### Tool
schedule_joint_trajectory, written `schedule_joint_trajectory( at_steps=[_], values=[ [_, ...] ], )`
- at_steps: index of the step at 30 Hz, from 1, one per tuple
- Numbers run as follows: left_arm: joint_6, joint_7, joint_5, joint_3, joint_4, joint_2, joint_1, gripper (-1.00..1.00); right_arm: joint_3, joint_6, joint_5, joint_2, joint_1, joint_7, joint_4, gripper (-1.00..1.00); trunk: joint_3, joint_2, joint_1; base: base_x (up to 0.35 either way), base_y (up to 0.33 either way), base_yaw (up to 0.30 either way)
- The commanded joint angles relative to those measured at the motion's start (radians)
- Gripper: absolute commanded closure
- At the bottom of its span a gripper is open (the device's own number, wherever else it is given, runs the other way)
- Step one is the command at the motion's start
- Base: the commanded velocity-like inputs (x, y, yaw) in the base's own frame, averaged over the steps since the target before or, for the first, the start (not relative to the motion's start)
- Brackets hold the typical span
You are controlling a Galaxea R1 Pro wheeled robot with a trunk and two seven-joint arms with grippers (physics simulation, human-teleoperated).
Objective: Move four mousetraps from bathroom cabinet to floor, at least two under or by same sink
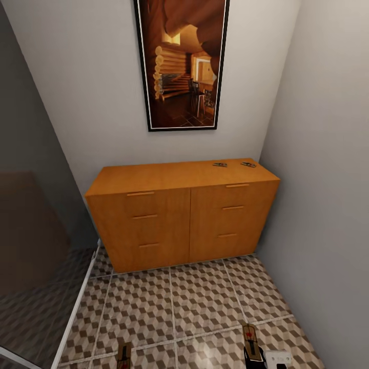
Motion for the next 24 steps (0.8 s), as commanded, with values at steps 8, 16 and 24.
schedule_joint_trajectory(
  at_steps=[8,16,24],
  values=[
    [-0.005,0.004,0.007,-0.009,0.004,-0.001,-0.002,1.00,-0.006,-0.003,0.006,0.000,-0.001,-0.002,0.001,1.00,-0.001,0.000,0.000,0.000,0.000,0.000],
    [-0.004,0.003,0.007,-0.008,0.004,-0.001,-0.001,1.00,-0.006,-0.003,0.004,0.002,-0.001,-0.002,0.001,1.00,-0.001,0.000,0.000,0.000,0.000,0.000],
    [-0.004,0.003,0.007,-0.009,0.004,-0.001,0.000,1.00,-0.006,-0.003,0.004,0.002,-0.001,-0.002,0.003,1.00,-0.001,0.000,0.000,-0.005,0.000,0.000]
  ],
)
